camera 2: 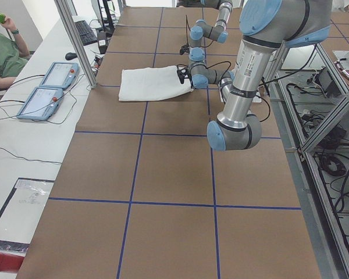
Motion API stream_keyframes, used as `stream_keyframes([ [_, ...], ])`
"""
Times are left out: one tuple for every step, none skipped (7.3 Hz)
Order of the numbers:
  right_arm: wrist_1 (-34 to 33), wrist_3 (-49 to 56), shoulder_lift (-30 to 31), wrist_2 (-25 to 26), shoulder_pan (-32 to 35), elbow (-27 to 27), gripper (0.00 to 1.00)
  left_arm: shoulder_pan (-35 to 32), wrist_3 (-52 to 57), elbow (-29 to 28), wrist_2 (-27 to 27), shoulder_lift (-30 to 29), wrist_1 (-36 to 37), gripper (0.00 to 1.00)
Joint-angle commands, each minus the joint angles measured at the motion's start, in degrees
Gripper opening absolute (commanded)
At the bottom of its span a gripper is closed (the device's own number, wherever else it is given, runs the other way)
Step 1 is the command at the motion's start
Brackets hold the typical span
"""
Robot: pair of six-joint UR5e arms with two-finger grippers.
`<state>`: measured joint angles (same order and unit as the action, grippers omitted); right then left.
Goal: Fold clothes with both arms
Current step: 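Grasp the near edge of the shirt with both grippers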
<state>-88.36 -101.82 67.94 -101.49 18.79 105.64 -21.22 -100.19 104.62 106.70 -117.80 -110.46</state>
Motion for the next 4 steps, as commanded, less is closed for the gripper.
stream_keyframes([
  [0.03,-0.05,0.00,-0.02,-0.43,-0.08,1.00,0.03,0.00,0.15,0.00,-0.06,0.07,0.00],
  [0.03,0.04,0.00,-0.02,-0.51,0.01,1.00,0.03,0.00,0.15,0.00,-0.14,0.07,0.00],
  [0.12,-0.05,0.00,-0.02,-0.51,-0.17,0.98,0.03,0.00,0.15,0.00,-0.14,0.07,0.00],
  [0.21,-0.05,0.00,-0.02,-0.51,-0.17,0.72,0.03,0.00,0.15,0.00,-0.14,0.07,0.00],
])
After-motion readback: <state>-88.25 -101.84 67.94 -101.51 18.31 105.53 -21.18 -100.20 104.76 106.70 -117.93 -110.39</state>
